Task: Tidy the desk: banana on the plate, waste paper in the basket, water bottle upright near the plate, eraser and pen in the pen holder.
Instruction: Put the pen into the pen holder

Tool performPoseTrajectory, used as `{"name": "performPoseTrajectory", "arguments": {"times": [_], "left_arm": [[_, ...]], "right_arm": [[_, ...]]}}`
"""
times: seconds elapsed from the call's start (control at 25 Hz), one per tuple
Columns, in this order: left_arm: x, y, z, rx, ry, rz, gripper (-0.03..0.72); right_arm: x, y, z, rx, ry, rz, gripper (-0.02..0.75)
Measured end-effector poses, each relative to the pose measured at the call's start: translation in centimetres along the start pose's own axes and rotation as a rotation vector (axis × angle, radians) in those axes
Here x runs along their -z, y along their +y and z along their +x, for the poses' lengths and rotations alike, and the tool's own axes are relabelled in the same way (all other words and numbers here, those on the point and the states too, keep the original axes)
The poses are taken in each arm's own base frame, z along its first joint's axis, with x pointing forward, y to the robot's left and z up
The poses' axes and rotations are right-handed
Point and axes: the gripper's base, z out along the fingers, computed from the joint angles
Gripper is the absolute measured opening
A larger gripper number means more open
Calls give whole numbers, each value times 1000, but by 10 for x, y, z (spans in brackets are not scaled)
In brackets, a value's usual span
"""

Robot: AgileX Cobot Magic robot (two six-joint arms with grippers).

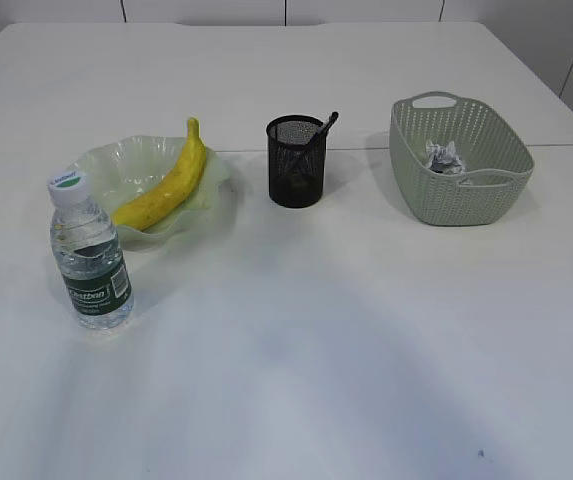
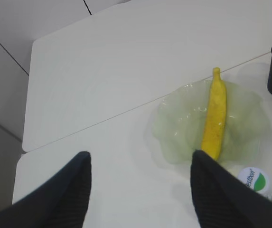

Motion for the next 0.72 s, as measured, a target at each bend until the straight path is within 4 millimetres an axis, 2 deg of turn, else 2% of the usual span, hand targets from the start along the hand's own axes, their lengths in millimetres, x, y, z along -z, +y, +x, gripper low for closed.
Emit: {"name": "performPoseTrajectory", "arguments": {"times": [0.08, 0.2, 0.4, 0.72], "left_arm": [[0, 0, 0, 0, 0, 0, 465], [0, 0, 0, 1, 2, 1, 465], [0, 0, 3, 3, 29, -1, 465], [0, 0, 5, 6, 51, -2, 465]], "right_arm": [[5, 6, 15, -15, -28, -4, 44], [3, 19, 45, -42, -31, -24, 44], [-16, 41, 94, -70, -13, -60, 47], [-48, 66, 146, -134, 43, -102, 51]]}}
